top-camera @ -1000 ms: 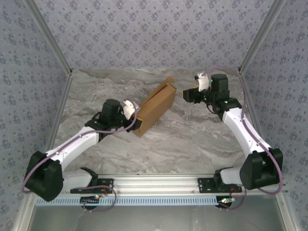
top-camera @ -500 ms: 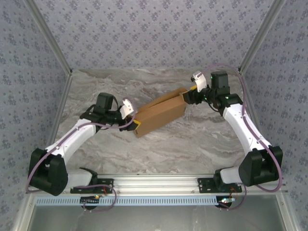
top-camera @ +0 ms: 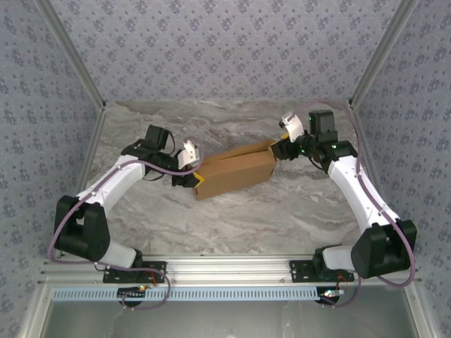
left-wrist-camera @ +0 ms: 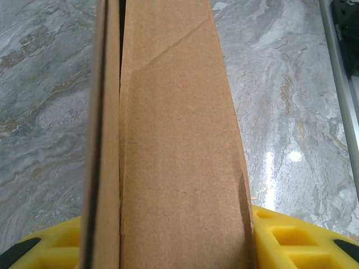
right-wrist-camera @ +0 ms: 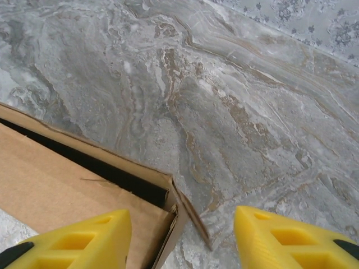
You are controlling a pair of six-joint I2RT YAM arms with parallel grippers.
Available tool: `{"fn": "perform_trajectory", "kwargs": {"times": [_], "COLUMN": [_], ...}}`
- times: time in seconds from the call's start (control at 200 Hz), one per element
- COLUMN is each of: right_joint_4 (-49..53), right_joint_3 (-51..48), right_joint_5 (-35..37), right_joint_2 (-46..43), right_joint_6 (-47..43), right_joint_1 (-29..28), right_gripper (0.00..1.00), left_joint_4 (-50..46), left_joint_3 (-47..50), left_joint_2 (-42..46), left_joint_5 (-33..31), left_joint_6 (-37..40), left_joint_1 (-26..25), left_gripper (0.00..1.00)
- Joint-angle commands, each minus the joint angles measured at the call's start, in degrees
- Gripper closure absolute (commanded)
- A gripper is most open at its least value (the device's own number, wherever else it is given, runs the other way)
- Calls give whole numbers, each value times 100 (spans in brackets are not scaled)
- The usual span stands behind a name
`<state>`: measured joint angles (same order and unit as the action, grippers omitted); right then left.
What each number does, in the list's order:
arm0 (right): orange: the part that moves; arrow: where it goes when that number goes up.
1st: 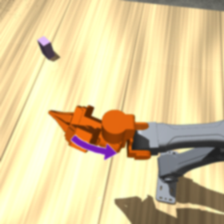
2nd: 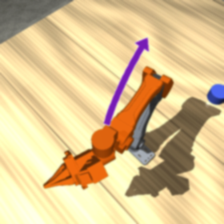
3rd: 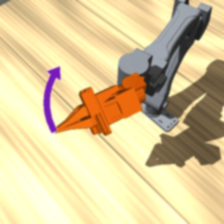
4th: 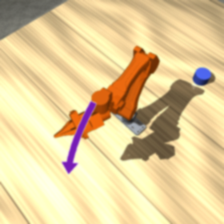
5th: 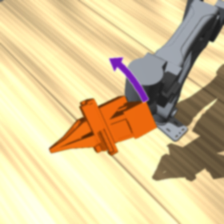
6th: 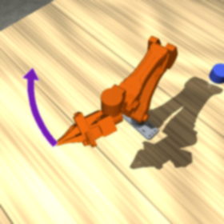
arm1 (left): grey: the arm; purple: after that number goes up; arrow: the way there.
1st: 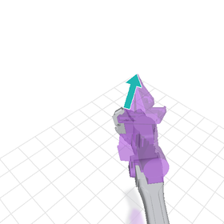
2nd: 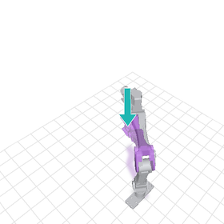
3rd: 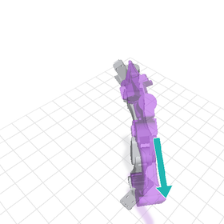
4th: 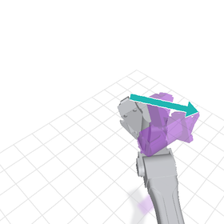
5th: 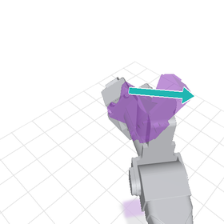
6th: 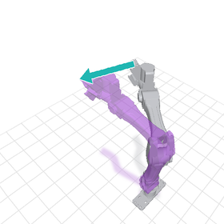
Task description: Fold the paper box
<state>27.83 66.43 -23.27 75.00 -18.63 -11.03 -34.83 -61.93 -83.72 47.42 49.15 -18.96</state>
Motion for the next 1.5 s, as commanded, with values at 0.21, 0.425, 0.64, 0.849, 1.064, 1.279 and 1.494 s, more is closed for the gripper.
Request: {"fn": "perform_trajectory", "kwargs": {"times": [0.21,0.425,0.64,0.849,1.064,1.279,1.494], "right_joint_4": [273,255,298,387,843,1105,1067], "right_joint_3": [63,83,124,139,620,727,619], "right_joint_5": [270,275,296,790,1433,2061,2283], "right_joint_2": [106,241,357,357,443,470,419], "right_joint_6": [-164,-193,-142,369,1509,2375,2678], "right_joint_1": [-107,-176,-262,-475,-706,-1027,-1099], "right_gripper": [58,76,87,93,97,97,97], "left_joint_4": [-368,-367,-328,-23,186,325,392], "left_joint_3": [-383,-374,-398,-314,-227,-167,-171], "left_joint_2": [-208,-311,-361,-339,-336,-347,-390], "left_joint_5": [655,664,675,499,283,94,92], "left_joint_6": [711,735,613,236,-32,-190,-287], "left_joint_1": [167,173,172,173,165,147,138], "left_gripper": [68,68,68,68,69,70,70]}}
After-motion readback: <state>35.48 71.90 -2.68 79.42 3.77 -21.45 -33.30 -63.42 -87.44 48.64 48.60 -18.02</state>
